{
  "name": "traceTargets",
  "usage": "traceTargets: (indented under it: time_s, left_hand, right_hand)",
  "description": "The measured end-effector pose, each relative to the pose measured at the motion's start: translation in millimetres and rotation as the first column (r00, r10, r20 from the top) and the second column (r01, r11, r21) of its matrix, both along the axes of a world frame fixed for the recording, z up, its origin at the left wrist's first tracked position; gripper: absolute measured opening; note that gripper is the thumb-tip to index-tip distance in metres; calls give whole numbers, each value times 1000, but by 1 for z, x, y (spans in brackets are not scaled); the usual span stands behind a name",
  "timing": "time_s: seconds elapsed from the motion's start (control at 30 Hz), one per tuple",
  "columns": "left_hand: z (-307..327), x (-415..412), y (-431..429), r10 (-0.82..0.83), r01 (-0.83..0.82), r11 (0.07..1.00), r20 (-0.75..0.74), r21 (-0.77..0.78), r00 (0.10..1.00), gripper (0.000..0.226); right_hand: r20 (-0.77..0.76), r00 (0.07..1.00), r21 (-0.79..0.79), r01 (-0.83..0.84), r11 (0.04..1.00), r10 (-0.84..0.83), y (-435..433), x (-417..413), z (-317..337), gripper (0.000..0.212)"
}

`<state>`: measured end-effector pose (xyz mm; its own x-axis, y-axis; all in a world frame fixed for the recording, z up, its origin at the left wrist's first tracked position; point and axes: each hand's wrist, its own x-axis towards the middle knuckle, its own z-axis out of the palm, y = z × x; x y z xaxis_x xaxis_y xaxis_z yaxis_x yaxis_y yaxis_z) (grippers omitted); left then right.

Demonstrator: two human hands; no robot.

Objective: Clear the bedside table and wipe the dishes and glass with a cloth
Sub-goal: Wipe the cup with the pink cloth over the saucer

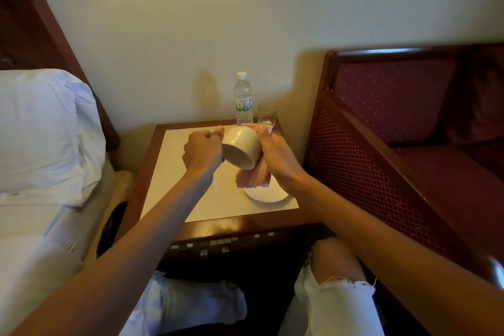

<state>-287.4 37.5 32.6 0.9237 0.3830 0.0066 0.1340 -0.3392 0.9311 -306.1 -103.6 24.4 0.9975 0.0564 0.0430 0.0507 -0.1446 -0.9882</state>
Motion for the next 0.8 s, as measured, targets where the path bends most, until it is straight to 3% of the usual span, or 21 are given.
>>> traceTargets:
  time_s: [0.13, 0.2, 0.27, 0.37, 0.47, 0.6, 0.8]
  left_hand:
    - [3, -1, -4, -143, 146, 982, -38, 119, 989, 30]
    - [6, -1, -6, -203, 206, 962, -35, 178, 979, 28]
    - [6, 1, -7, -178, 178, 972, -10, 152, 984, 31]
    - [5, 6, -7, -60, 59, 998, 39, 15, 997, 44]
    - [4, 7, -7, -36, 6, 971, 124, 238, 992, 46]
    - [1, 0, -16, -203, 132, 906, 139, 403, 969, 41]
    - [3, -8, -23, -466, 380, 847, 173, 373, 868, 38]
  right_hand:
    - [225, 974, -103, 30, 994, -6, -1, -9, 0, 46]
    - [232, 973, -158, 46, 986, -8, -7, -5, 6, 50]
    - [114, 992, -95, 64, 993, -53, -12, 3, 8, 51]
    - [-317, 945, 266, 169, 949, -80, -16, 13, 3, 39]
    - [-438, 899, 390, 194, 900, -4, -14, 10, -7, 34]
    - [-455, 876, 280, 312, 908, -160, -11, 7, -14, 33]
    - [-374, 897, 80, 285, 955, -237, -30, 20, -25, 36]
